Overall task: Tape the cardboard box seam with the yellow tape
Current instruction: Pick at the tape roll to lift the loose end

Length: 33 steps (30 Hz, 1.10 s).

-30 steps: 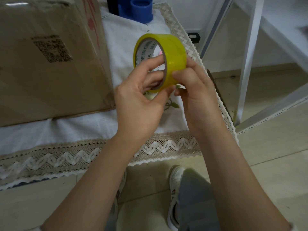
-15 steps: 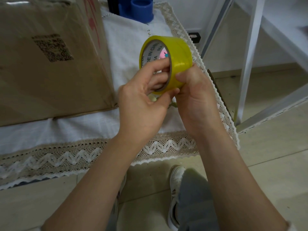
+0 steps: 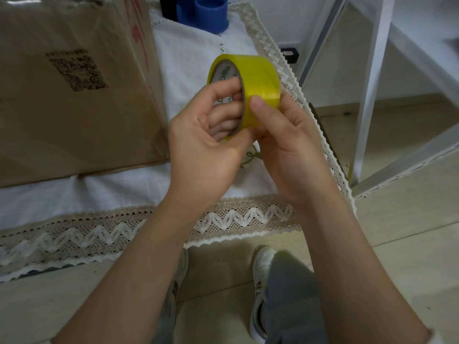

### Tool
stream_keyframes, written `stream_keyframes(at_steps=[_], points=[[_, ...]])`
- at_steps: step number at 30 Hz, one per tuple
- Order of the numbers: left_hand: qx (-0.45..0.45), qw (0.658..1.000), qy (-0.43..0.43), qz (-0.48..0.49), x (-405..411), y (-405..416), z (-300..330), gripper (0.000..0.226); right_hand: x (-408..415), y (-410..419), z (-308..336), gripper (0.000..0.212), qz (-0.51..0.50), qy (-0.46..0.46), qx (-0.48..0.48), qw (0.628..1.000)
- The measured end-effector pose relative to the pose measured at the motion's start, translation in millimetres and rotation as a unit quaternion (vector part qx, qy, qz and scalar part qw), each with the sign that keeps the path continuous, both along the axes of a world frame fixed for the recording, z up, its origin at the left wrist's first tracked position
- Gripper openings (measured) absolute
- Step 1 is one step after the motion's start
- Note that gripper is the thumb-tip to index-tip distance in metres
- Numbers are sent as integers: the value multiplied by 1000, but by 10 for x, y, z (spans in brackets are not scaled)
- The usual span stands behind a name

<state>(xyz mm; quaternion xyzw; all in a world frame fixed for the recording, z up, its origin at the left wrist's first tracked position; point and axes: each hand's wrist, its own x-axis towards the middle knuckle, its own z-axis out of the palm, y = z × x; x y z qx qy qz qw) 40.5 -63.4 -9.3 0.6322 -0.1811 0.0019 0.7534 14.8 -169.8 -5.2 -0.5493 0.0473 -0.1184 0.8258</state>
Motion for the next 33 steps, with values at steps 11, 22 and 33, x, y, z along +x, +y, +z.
stream_keyframes(at_steps=[11,22,33], points=[[-15,1000,23,-12,39,58,-7,49,-18,-74,-6,43,66,-23,-42,997],[-8,999,30,38,24,55,24,59,-60,-109,-19,29,-185,-110,-329,920],[3,996,40,82,30,15,-12,54,-33,-85,-191,9,-292,-177,-558,756]])
